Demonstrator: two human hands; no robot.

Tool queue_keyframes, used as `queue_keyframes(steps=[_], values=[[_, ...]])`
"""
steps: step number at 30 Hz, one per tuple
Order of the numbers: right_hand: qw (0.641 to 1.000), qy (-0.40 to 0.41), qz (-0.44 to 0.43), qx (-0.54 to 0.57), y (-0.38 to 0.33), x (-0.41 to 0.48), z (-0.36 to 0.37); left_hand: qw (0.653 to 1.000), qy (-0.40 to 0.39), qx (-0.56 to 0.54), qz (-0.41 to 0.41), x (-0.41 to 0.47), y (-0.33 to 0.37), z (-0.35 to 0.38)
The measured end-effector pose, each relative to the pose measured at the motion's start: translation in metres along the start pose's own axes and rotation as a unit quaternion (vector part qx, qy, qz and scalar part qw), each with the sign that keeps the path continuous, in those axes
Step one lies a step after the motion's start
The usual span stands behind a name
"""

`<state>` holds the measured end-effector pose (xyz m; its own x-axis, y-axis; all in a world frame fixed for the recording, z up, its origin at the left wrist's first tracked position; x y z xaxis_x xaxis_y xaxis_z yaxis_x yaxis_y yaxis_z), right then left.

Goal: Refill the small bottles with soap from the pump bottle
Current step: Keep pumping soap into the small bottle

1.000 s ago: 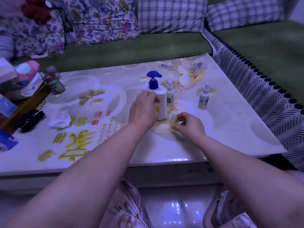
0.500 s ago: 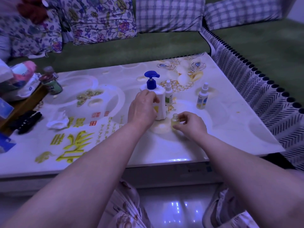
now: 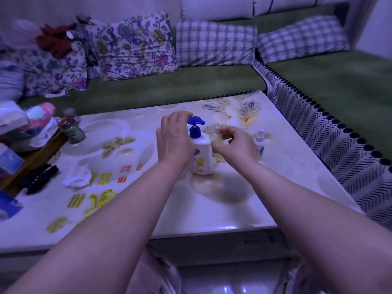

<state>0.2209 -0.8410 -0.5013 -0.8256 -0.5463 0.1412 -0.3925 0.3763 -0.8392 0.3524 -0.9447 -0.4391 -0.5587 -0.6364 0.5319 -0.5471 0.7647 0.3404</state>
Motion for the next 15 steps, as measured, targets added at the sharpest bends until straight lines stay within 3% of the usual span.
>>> queue_keyframes(steps=[5,15], values=[[1.000,-0.012,0.020,-0.014,-0.005,0.007,0.007,0.996,-0.082,0.045,0.013,0.015,0.000,0.012],[0.999,-0.024,0.018,-0.039,-0.014,0.010,0.008,0.995,-0.088,0.032,0.012,0.021,-0.002,0.016]])
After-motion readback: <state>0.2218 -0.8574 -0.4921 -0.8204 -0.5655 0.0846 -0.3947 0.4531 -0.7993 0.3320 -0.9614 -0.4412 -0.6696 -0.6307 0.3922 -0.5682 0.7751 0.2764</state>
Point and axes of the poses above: each hand's wrist, its own x-axis towards the middle knuckle, its own z-axis out of the palm, y = z × x, the point moved 8 cm from there along x, towards the middle knuckle
